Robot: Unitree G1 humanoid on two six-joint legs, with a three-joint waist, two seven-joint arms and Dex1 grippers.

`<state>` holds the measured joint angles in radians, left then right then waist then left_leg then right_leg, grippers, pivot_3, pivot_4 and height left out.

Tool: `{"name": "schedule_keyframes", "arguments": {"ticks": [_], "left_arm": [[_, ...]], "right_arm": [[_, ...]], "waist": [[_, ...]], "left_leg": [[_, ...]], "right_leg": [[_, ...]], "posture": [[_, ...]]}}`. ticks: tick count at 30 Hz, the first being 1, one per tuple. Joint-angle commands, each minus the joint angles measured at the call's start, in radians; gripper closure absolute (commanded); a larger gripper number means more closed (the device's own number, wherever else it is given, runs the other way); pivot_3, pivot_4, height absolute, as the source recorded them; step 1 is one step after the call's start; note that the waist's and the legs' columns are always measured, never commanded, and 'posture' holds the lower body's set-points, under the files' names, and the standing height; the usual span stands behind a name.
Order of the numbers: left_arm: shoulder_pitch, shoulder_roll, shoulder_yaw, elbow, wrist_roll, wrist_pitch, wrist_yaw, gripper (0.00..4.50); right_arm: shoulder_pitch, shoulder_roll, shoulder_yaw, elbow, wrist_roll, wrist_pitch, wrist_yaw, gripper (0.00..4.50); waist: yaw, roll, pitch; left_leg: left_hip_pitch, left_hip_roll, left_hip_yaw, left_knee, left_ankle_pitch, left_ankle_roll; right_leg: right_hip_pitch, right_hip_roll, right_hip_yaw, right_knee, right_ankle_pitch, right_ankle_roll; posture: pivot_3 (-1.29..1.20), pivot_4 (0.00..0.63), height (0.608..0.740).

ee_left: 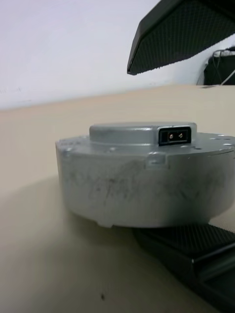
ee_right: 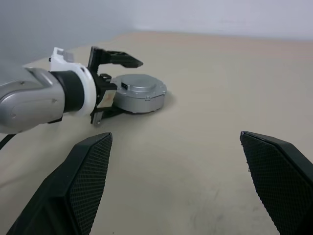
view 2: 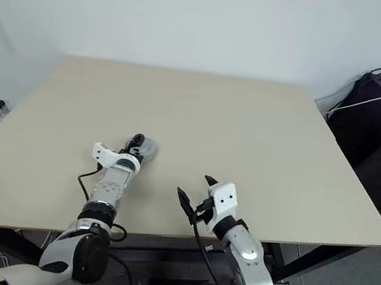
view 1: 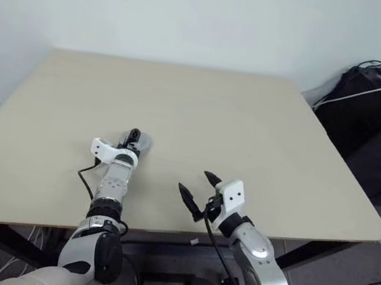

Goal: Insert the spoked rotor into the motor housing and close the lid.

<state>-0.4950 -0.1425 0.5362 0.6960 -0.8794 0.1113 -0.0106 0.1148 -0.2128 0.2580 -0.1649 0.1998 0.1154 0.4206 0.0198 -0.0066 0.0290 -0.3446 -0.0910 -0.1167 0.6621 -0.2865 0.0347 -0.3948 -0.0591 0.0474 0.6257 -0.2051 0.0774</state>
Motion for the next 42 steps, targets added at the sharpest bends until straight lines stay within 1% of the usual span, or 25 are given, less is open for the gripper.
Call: {"name": "schedule_keyframes", "arguments": {"ticks": [1, 6, 11, 14, 17, 19, 21, 24, 27, 30, 32, 35, 38, 42], "left_arm": [[0.075, -0.032, -0.043, -0.123, 0.024, 0.088, 0.034, 0.03], [0.238, -0.079, -0.116, -0.358, 0.008, 0.244, 0.086, 0.03], [0.390, -0.091, -0.187, -0.556, -0.040, 0.387, 0.122, 0.03], [0.482, -0.061, -0.258, -0.679, -0.048, 0.451, 0.124, 0.03], [0.558, -0.004, -0.349, -0.785, 0.002, 0.456, 0.086, 0.03], [0.604, 0.056, -0.424, -0.846, 0.095, 0.414, 0.034, 0.03], [0.633, 0.084, -0.461, -0.877, 0.163, 0.365, 0.004, 0.03], [0.675, 0.149, -0.541, -0.897, 0.343, 0.229, -0.057, 0.03], [0.697, 0.172, -0.579, -0.885, 0.448, 0.129, -0.086, 0.03], [0.707, 0.184, -0.608, -0.837, 0.587, -0.045, -0.100, 0.03], [0.708, 0.192, -0.632, -0.787, 0.706, -0.161, -0.068, 0.03], [0.709, 0.198, -0.655, -0.724, 0.833, -0.286, -0.031, 0.03], [0.716, 0.195, -0.661, -0.681, 0.906, -0.364, 0.001, 0.03], [0.737, 0.167, -0.651, -0.662, 0.897, -0.432, 0.004, 0.03]], "right_arm": [[-0.008, 0.006, -0.013, -0.031, -0.001, -0.001, 0.003, 0.00], [-0.008, 0.013, -0.016, -0.028, 0.002, 0.012, 0.000, 0.00], [-0.008, 0.023, -0.020, -0.026, 0.003, 0.024, -0.005, 0.00], [-0.003, 0.026, -0.031, -0.029, 0.000, 0.027, -0.016, 0.00], [0.013, 0.030, -0.047, -0.037, 0.003, 0.027, -0.029, 0.00], [0.027, 0.035, -0.064, -0.040, 0.000, 0.019, -0.045, 0.00], [0.040, 0.038, -0.078, -0.042, -0.004, 0.010, -0.062, 0.00], [0.071, 0.044, -0.104, -0.045, -0.033, -0.035, -0.103, 0.00], [0.099, 0.053, -0.121, -0.037, -0.069, -0.074, -0.142, 0.00], [0.129, 0.062, -0.134, -0.023, -0.112, -0.120, -0.185, 0.00], [0.150, 0.072, -0.137, -0.026, -0.121, -0.134, -0.200, 0.00], [0.174, 0.079, -0.135, -0.029, -0.144, -0.161, -0.218, 0.00], [0.188, 0.091, -0.141, -0.031, -0.153, -0.172, -0.240, 0.00], [0.194, 0.113, -0.153, -0.034, -0.158, -0.182, -0.268, 0.00]], "waist": [[-0.003, 0.000, 0.000], [-0.007, 0.000, 0.000], [-0.007, 0.001, -0.001], [-0.007, 0.004, -0.003], [0.004, 0.005, -0.003], [0.008, 0.005, -0.003], [0.008, 0.006, -0.003], [0.007, 0.007, -0.003], [0.005, 0.008, -0.003], [0.008, 0.008, -0.003], [0.010, 0.009, -0.003], [0.012, 0.009, -0.003], [0.011, 0.009, -0.003], [0.011, 0.010, -0.002]], "left_leg": [[0.001, 0.000, 0.000, 0.000, 0.000, 0.000], [0.002, 0.001, 0.000, 0.000, 0.000, 0.000], [0.003, 0.002, 0.000, 0.000, 0.000, 0.000], [0.003, 0.002, 0.001, -0.001, -0.001, -0.001], [0.003, 0.002, 0.000, 0.000, -0.003, -0.002], [0.003, 0.002, 0.000, 0.000, -0.004, -0.004], [0.003, 0.002, 0.001, 0.000, -0.004, -0.004], [0.003, 0.002, 0.001, 0.000, -0.004, -0.005], [0.003, 0.003, 0.001, -0.002, -0.004, -0.005], [0.002, 0.003, 0.001, -0.002, -0.004, -0.005], [0.002, 0.003, 0.001, -0.002, -0.004, -0.005], [0.003, 0.003, 0.001, -0.002, -0.004, -0.005], [0.002, 0.003, 0.001, -0.002, -0.004, -0.005], [0.002, 0.003, 0.001, -0.002, -0.005, -0.005]], "right_leg": [[0.000, 0.000, 0.000, 0.000, 0.000, 0.000], [-0.001, 0.000, 0.000, 0.001, 0.000, 0.000], [-0.002, 0.000, 0.000, 0.001, 0.000, -0.001], [-0.003, 0.000, 0.000, 0.001, -0.001, -0.002], [-0.002, -0.001, -0.001, 0.000, -0.002, -0.003], [-0.001, -0.001, -0.001, 0.000, -0.005, -0.007], [-0.001, -0.001, -0.001, 0.000, -0.005, -0.007], [-0.002, -0.001, -0.001, 0.001, -0.005, -0.008], [-0.002, 0.000, -0.001, 0.001, -0.006, -0.008], [-0.003, -0.001, -0.001, 0.000, -0.006, -0.008], [-0.003, -0.001, -0.001, 0.000, -0.006, -0.008], [-0.003, -0.001, -0.001, 0.000, -0.006, -0.008], [-0.003, -0.001, -0.001, 0.001, -0.006, -0.008], [-0.003, -0.001, -0.002, 0.001, -0.006, -0.008]], "posture": [[0.00, 0.000, 0.740], [0.00, 0.000, 0.740], [0.00, 0.000, 0.740], [0.00, 0.000, 0.740], [0.00, 0.000, 0.740], [0.00, 0.000, 0.740], [0.00, 0.000, 0.740], [0.00, 0.000, 0.740], [0.00, 0.000, 0.740], [0.00, 0.000, 0.740], [0.00, 0.000, 0.740], [0.00, 0.000, 0.740], [0.00, 0.000, 0.740], [0.00, 0.000, 0.740]]}}
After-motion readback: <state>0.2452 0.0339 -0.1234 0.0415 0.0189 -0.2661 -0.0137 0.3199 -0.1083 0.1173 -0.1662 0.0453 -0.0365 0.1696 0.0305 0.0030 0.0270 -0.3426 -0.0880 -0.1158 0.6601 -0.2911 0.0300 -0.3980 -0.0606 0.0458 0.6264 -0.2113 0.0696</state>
